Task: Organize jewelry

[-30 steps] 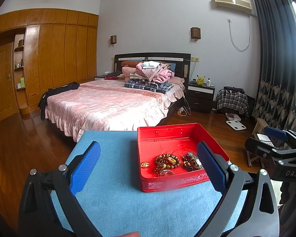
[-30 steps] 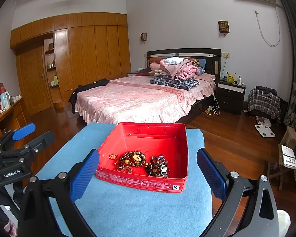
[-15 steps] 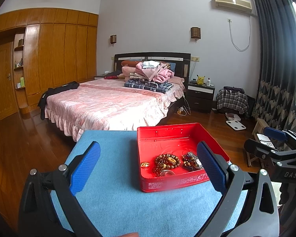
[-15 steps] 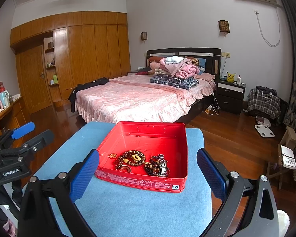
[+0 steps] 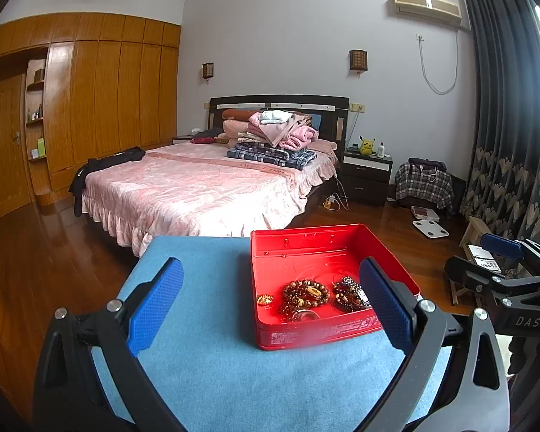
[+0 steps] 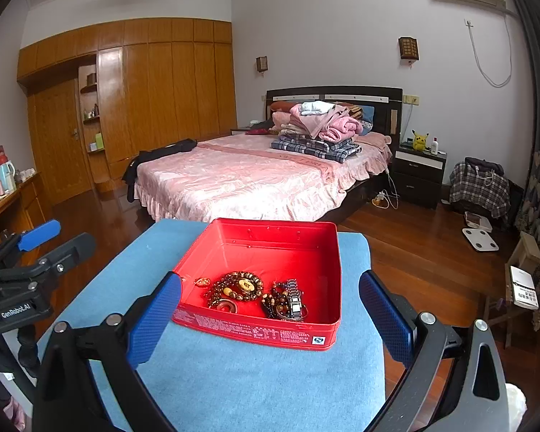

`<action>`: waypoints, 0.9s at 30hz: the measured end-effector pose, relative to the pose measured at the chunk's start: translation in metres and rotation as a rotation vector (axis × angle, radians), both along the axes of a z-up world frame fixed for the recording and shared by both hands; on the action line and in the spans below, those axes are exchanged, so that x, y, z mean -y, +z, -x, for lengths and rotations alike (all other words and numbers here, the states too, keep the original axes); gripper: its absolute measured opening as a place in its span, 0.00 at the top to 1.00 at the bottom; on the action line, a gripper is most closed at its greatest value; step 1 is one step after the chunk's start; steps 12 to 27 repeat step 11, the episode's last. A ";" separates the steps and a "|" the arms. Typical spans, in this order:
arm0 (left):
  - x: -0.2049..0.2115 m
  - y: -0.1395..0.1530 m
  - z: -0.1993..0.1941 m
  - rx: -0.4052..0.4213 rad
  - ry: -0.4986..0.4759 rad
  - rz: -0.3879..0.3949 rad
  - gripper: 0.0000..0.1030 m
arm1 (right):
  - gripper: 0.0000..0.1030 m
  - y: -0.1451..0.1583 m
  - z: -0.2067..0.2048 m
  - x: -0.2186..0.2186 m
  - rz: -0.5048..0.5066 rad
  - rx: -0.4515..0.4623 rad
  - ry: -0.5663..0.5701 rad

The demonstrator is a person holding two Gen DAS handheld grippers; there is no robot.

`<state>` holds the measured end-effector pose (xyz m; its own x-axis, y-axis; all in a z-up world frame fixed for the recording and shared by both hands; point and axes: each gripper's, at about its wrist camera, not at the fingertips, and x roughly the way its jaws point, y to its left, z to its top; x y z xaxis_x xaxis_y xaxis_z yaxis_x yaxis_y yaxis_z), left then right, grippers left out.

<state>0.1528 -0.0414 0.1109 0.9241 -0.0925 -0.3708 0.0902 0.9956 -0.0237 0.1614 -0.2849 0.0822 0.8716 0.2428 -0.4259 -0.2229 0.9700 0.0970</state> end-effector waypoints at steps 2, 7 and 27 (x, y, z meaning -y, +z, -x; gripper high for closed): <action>0.000 0.000 -0.001 -0.005 -0.004 0.002 0.08 | 0.06 -0.002 0.002 0.004 -0.001 -0.003 -0.002; 0.002 -0.001 -0.001 -0.011 -0.006 -0.001 0.08 | 0.06 -0.003 0.002 0.006 0.002 -0.004 -0.002; 0.002 -0.003 -0.002 -0.014 -0.003 0.003 0.08 | 0.06 -0.003 0.002 0.006 0.002 -0.006 -0.001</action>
